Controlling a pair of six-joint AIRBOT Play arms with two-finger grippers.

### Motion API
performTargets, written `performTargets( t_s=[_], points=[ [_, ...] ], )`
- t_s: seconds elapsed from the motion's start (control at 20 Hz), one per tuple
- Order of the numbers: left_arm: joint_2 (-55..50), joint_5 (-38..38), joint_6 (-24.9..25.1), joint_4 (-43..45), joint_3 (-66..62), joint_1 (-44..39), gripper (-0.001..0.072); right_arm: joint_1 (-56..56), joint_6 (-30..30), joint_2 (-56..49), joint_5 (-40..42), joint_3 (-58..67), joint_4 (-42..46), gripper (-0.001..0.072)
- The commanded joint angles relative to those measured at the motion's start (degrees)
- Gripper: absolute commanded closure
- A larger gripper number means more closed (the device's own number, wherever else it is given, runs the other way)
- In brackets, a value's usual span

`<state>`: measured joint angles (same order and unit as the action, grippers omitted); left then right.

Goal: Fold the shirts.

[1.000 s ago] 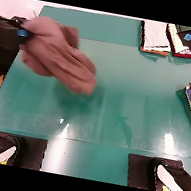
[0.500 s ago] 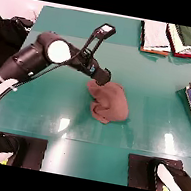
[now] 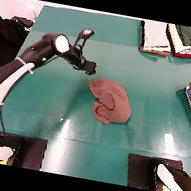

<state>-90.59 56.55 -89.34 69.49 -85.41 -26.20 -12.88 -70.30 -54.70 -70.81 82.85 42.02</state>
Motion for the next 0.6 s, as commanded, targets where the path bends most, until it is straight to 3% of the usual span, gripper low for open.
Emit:
performTargets(
  t_s=[0.0,0.2,0.3,0.35,0.4,0.55],
  points=[
    [-7.8,1.7,-0.1,-4.6,0.0,1.1,0.0152,0.1,0.0,-2.0,-3.3,0.0,0.0,0.0692],
    [-12.4,2.4,6.1,-16.1,0.0,1.0,0.0157,0.1,0.0,-4.1,-5.7,-0.5,0.1,0.0692],
    [-12.5,1.9,6.5,-16.4,-0.1,1.1,0.0386,0.1,0.0,-3.8,-5.8,-3.8,0.2,0.0692],
    [-12.4,2.1,6.5,-16.3,-0.1,1.5,0.0570,0.1,0.0,-3.2,-5.7,-6.8,0.6,0.0692],
    [-12.3,2.7,6.8,-16.3,-0.3,1.9,0.0680,0.2,-0.3,-2.4,-5.7,-10.4,2.8,0.0692],
    [-10.2,3.7,7.0,-15.1,-2.4,3.9,0.0682,2.2,-3.8,0.5,-4.9,-23.0,13.6,0.0691]
  ],
)
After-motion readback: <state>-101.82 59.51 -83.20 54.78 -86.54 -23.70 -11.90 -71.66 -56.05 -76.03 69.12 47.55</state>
